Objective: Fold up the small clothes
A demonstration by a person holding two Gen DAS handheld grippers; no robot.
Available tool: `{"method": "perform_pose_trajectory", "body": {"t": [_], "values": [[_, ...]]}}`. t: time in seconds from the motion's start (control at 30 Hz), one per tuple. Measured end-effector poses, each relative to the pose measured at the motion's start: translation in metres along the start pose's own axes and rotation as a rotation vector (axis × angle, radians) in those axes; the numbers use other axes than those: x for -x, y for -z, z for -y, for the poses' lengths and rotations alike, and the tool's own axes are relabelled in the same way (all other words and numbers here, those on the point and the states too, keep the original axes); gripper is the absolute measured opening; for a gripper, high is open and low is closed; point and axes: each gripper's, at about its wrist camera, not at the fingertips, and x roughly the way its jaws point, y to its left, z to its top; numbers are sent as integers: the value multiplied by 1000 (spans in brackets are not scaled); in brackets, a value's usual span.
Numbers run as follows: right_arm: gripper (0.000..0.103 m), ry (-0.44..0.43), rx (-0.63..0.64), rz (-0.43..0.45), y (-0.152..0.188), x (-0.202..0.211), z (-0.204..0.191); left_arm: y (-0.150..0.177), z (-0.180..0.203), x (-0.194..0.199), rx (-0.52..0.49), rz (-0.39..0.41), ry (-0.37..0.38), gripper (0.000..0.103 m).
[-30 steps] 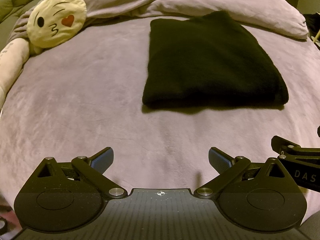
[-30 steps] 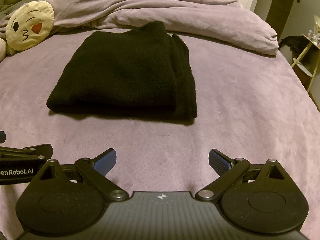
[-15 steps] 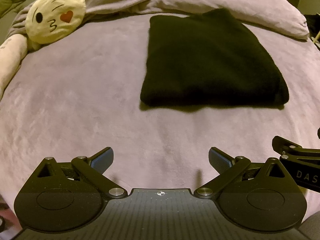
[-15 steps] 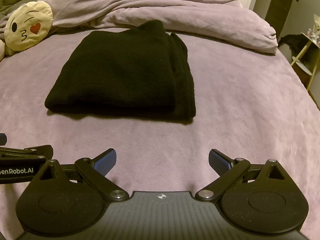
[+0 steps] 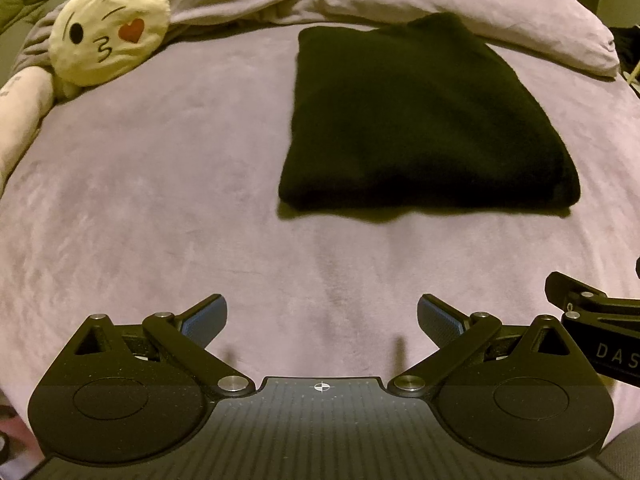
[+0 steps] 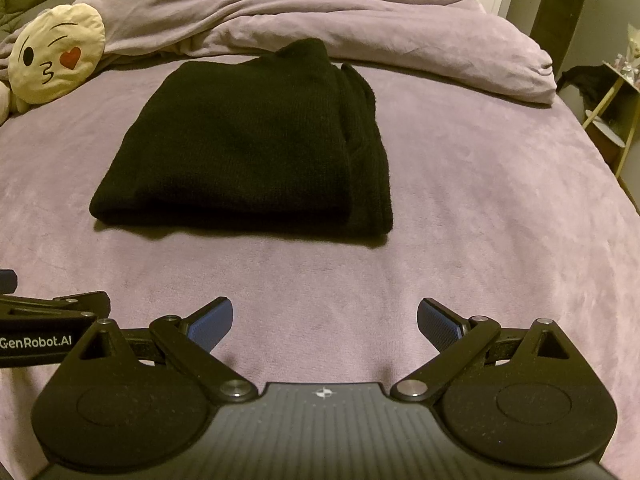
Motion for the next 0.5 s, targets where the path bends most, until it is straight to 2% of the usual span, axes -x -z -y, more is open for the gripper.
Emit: {"method": "perform_pose_trajectory", "body": {"t": [0.5], "values": [[99,2,-10,-1,0,0,0,-2,3,4,-7,22,24,103]]}}
